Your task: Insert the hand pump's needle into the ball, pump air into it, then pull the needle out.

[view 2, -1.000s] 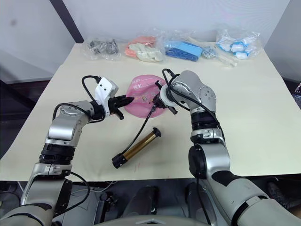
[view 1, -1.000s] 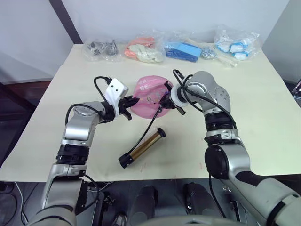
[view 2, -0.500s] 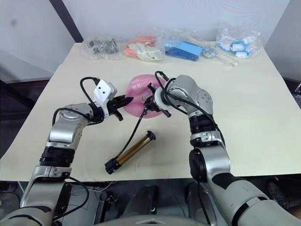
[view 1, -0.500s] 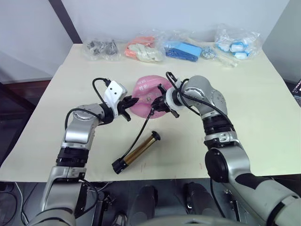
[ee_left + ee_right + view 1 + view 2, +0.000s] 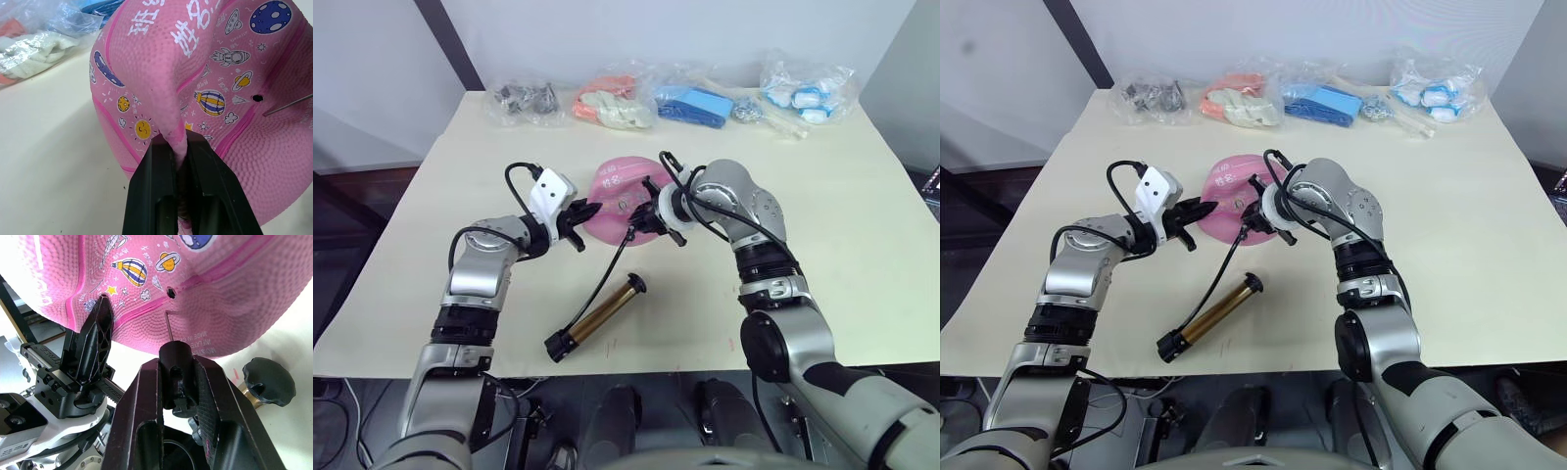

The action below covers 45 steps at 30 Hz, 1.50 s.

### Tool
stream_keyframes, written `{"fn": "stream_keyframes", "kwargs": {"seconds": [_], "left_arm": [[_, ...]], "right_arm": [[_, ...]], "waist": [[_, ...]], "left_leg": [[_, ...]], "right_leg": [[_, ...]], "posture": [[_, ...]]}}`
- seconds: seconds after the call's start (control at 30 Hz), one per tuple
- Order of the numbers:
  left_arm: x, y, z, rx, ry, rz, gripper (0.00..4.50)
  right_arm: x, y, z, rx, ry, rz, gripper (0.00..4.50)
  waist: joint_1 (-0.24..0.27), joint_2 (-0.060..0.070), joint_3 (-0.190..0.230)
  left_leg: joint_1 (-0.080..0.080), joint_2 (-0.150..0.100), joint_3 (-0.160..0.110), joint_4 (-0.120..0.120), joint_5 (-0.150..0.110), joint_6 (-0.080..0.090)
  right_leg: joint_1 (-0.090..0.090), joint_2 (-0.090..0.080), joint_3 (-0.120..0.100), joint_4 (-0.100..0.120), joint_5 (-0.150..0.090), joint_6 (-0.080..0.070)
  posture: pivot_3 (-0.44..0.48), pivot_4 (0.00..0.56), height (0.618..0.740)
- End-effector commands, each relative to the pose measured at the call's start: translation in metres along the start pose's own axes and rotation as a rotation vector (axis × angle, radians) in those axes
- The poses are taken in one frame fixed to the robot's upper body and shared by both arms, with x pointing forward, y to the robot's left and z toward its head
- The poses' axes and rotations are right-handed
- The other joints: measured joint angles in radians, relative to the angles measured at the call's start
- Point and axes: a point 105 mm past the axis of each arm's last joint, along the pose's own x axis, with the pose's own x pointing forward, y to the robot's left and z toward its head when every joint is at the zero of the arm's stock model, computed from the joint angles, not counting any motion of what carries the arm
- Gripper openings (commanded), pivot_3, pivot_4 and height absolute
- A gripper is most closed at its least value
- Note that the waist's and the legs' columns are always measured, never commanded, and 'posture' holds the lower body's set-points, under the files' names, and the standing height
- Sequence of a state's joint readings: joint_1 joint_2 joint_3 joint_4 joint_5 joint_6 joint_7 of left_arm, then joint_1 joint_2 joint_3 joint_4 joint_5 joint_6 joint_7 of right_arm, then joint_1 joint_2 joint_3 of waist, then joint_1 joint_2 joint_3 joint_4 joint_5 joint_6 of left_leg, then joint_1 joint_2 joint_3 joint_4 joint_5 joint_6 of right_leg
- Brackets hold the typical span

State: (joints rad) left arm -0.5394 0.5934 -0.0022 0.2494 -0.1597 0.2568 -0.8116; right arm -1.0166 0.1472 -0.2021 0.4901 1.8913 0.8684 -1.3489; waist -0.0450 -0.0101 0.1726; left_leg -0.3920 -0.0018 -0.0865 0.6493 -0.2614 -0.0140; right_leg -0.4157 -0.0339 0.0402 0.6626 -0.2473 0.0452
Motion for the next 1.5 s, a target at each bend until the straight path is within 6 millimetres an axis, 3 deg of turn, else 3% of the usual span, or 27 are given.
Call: {"fn": "stream_keyframes", "kwargs": {"seconds": [0.03, 0.23, 0.57, 1.13, 1.5], "left_arm": [[0.003, -0.005, -0.011, -0.007, 0.043, -0.016, 0.0], [0.002, -0.005, -0.013, -0.007, 0.047, -0.011, 0.0], [-0.001, -0.005, -0.015, -0.01, 0.046, -0.006, 0.0], [-0.001, -0.008, -0.016, -0.01, 0.051, -0.011, 0.0], [0.0, -0.007, -0.015, -0.008, 0.051, -0.01, 0.0]], "right_arm": [[0.002, 0.012, -0.013, -0.025, 0.032, 0.051, 0.38], [-0.005, 0.018, -0.009, -0.048, 0.001, 0.089, 0.38], [-0.005, 0.007, 0.001, -0.172, -0.083, 0.059, 0.38], [-0.013, -0.002, 0.014, -0.212, -0.135, 0.029, 0.38], [-0.008, 0.0, 0.006, -0.202, -0.094, 0.023, 0.38]], "waist": [[0.0, 0.0, 0.0], [0.0, 0.0, 0.0], [0.0, 0.0, 0.0], [0.0, 0.0, 0.0], [0.0, 0.0, 0.0]], "left_leg": [[0.0, 0.0, 0.0, 0.0, 0.0, 0.0], [0.0, 0.0, 0.0, 0.0, 0.0, 0.0], [0.0, 0.0, 0.0, 0.0, 0.0, 0.0], [0.0, 0.0, 0.0, 0.0, 0.0, 0.0], [0.0, 0.0, 0.0, 0.0, 0.0, 0.0]], "right_leg": [[0.0, 0.0, 0.0, 0.0, 0.0, 0.0], [0.0, 0.0, 0.0, 0.0, 0.0, 0.0], [0.0, 0.0, 0.0, 0.0, 0.0, 0.0], [0.0, 0.0, 0.0, 0.0, 0.0, 0.0], [0.0, 0.0, 0.0, 0.0, 0.0, 0.0]], "posture": [[0.0, 0.15, 0.74], [0.0, 0.15, 0.74], [0.0, 0.15, 0.74], [0.0, 0.15, 0.74], [0.0, 0.15, 0.74]]}}
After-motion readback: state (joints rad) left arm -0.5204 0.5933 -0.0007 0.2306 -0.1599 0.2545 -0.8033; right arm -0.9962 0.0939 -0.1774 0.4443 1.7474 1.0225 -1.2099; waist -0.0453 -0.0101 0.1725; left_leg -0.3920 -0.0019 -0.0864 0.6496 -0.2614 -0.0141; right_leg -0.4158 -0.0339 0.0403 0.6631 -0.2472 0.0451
